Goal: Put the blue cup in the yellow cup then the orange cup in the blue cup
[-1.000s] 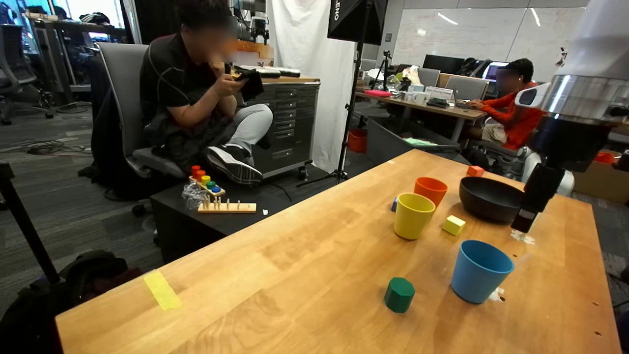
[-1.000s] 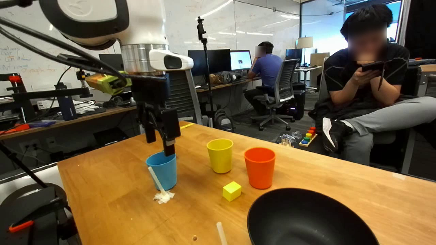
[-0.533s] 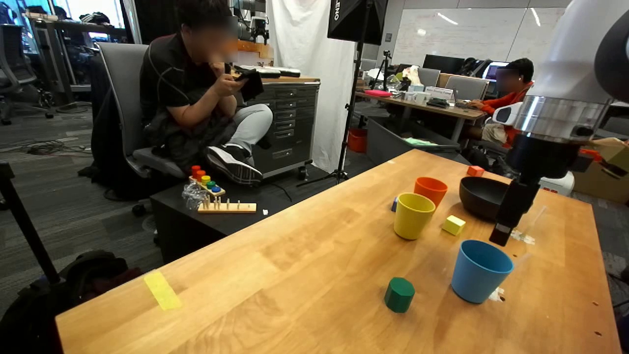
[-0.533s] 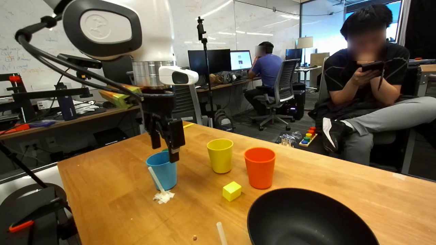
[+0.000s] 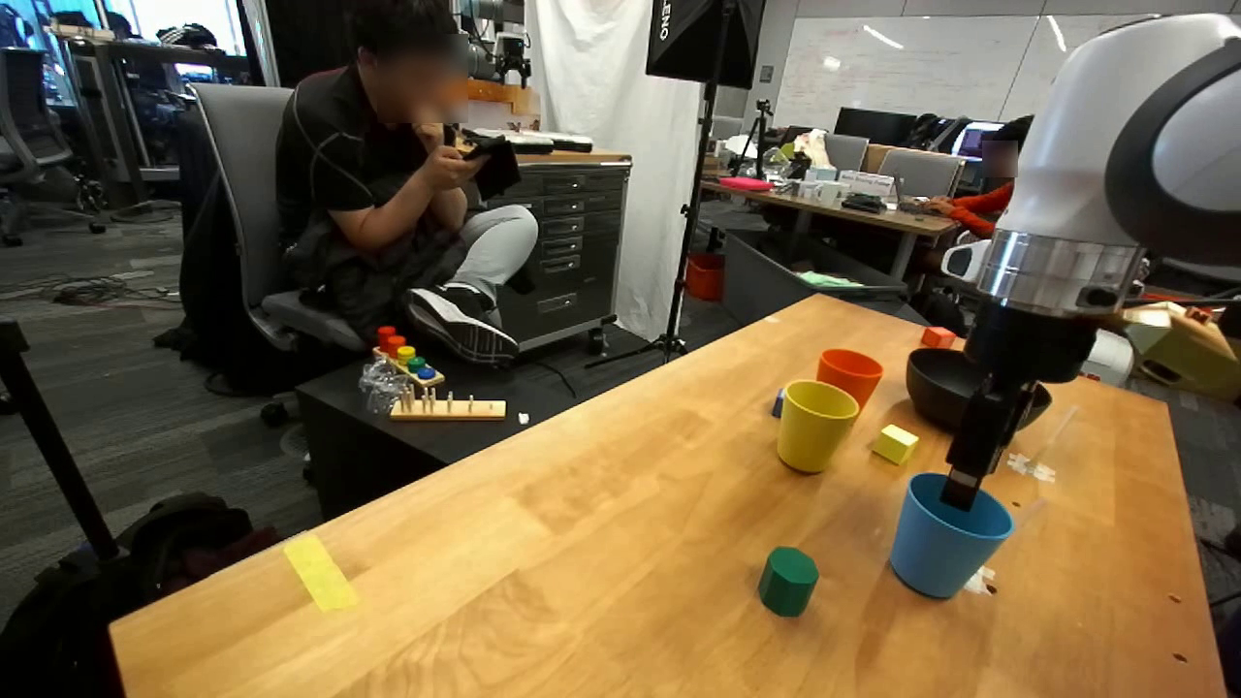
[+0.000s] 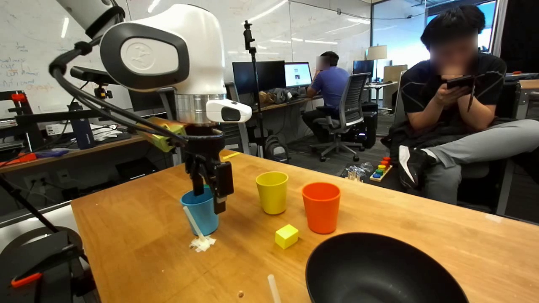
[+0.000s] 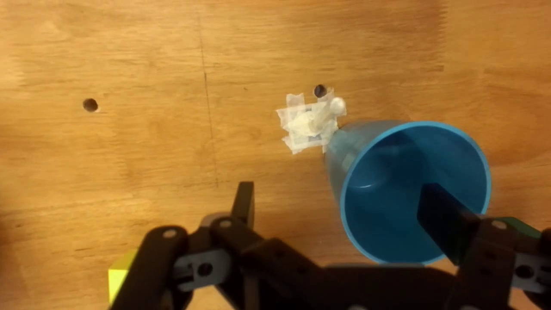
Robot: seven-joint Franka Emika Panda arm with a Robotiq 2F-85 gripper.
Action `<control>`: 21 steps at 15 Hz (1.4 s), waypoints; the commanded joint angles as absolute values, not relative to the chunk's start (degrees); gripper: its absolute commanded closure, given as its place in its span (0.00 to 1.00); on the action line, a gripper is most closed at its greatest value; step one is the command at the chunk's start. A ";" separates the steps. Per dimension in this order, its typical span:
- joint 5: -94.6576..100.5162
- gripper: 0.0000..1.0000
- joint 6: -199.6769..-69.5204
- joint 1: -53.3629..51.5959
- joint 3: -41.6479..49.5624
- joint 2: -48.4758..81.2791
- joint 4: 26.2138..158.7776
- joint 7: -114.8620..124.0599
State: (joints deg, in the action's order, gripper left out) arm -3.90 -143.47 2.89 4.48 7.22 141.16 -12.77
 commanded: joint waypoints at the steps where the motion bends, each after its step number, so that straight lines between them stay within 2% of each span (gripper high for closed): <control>1: -3.02 0.32 -143.66 3.10 3.50 9.84 139.18 -10.77; 4: -3.77 0.58 -142.86 3.25 3.00 10.38 138.74 -10.90; 9: -3.92 0.96 -142.71 3.21 2.52 9.79 138.84 -10.52; 11: -4.20 1.00 -142.56 3.29 2.36 9.44 138.86 -10.65; 21: -3.29 0.98 -139.37 4.55 3.88 4.23 137.31 -8.64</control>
State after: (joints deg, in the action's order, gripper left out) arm -3.74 -142.63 3.77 3.45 8.36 137.93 -10.22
